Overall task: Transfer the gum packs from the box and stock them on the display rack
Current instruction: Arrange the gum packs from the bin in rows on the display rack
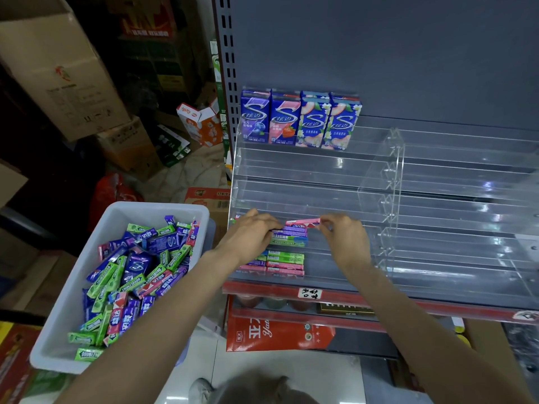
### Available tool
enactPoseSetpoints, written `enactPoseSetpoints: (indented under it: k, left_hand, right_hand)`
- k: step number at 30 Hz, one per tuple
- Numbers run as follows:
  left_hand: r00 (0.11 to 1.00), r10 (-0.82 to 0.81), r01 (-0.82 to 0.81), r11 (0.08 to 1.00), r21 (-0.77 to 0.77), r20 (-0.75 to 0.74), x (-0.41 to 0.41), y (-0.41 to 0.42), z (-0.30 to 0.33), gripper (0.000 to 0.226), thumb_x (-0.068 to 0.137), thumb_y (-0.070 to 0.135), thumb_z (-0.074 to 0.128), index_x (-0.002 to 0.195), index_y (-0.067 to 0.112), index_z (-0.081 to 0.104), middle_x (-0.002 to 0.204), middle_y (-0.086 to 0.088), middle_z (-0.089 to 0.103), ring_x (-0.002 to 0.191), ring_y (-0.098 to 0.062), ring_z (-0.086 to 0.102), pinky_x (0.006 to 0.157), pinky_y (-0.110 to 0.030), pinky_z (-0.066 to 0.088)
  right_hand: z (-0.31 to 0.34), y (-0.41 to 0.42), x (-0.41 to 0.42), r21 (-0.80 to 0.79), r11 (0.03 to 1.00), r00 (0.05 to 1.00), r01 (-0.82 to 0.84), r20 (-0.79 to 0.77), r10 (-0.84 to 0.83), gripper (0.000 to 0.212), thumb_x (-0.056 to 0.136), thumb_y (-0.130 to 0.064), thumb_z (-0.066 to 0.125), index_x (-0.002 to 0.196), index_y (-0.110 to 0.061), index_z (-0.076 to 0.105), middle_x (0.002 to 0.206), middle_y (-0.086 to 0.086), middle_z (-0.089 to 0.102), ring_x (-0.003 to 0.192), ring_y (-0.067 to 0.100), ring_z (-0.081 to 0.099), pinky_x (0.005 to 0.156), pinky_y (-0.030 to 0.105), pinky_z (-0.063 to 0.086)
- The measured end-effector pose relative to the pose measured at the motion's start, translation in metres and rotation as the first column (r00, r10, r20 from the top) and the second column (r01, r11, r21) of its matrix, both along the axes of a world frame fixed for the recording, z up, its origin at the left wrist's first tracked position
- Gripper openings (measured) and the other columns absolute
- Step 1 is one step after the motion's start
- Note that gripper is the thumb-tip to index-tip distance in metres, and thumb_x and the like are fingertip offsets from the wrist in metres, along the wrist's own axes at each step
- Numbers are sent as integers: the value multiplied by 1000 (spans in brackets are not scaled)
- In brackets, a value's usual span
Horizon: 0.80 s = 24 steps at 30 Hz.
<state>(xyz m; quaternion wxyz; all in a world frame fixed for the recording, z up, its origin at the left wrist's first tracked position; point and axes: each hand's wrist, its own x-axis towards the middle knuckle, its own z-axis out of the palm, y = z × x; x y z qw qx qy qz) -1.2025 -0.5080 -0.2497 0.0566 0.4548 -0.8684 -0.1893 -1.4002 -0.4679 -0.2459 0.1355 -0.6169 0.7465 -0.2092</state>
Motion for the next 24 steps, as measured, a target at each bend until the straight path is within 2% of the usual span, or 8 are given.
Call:
enactPoseSetpoints:
  k: [2, 4, 11, 15, 18, 20, 24]
  left_hand:
    - [1000, 7, -7, 1000, -2, -13, -2, 0, -1, 39, 98, 14, 44, 135, 24, 51, 137, 8, 51, 117, -14, 39, 99, -25, 34]
    - [1000, 8, -8, 1000, 0, -14, -3, -1, -1, 38, 98, 14, 45, 134, 23, 52, 136, 8, 52, 116, -13, 39, 98, -25, 34]
    - [1000, 5, -5, 1000, -30, 5, 0, -1, -1, 40, 98, 15, 43, 136, 23, 50, 138, 9, 50, 116, -14, 39, 99, -25, 32]
    - [999, -8, 10, 999, -50, 33, -3, 1, -3, 39, 99, 19, 43, 137, 24, 49, 138, 10, 49, 117, -14, 38, 99, -27, 33]
    - [999, 5, -1, 997, -82, 52, -2, 3, -5, 38, 99, 24, 43, 136, 24, 50, 136, 8, 49, 119, -16, 38, 100, -29, 33]
    - [998, 30, -23, 993, -117, 58, 2, 4, -5, 38, 99, 29, 43, 136, 23, 50, 134, 8, 50, 118, -16, 38, 98, -28, 33]
    - [995, 22, -6, 988, -153, 102, 7, 8, -3, 40, 99, 34, 42, 137, 24, 47, 135, 7, 48, 120, -15, 37, 95, -28, 30]
  right_hand:
    - [-4, 3, 3, 37, 999, 997, 13, -72, -11, 16, 93, -19, 56, 98, -10, 68, 92, 9, 70, 80, 26, 65, 65, 29, 49]
    - [-7, 3, 6, 58, 998, 996, 37, -77, -33, 17, 94, -20, 54, 94, -8, 66, 89, 10, 69, 79, 27, 65, 62, 27, 44]
    - [-11, 9, 5, 36, 999, 996, 0, 92, -4, 21, 92, -17, 57, 101, 1, 64, 92, 17, 69, 82, 29, 66, 72, 33, 54]
    - [-13, 9, 4, 73, 992, 988, -101, 128, 91, 32, 92, -18, 58, 120, -1, 60, 109, 17, 66, 97, 27, 64, 86, 28, 48]
    - [-9, 7, 9, 108, 986, 978, -128, 181, 107, 36, 92, -19, 58, 123, -1, 57, 118, 18, 61, 106, 28, 60, 92, 33, 49]
    - [-8, 6, 13, 129, 975, 974, -183, 158, 162, 37, 92, -22, 59, 123, -3, 57, 120, 16, 57, 107, 28, 59, 93, 35, 48]
    - [-5, 5, 17, 202, 952, 973, -229, 74, 218, 49, 92, -28, 58, 137, -12, 46, 133, 9, 45, 111, 22, 56, 94, 29, 46]
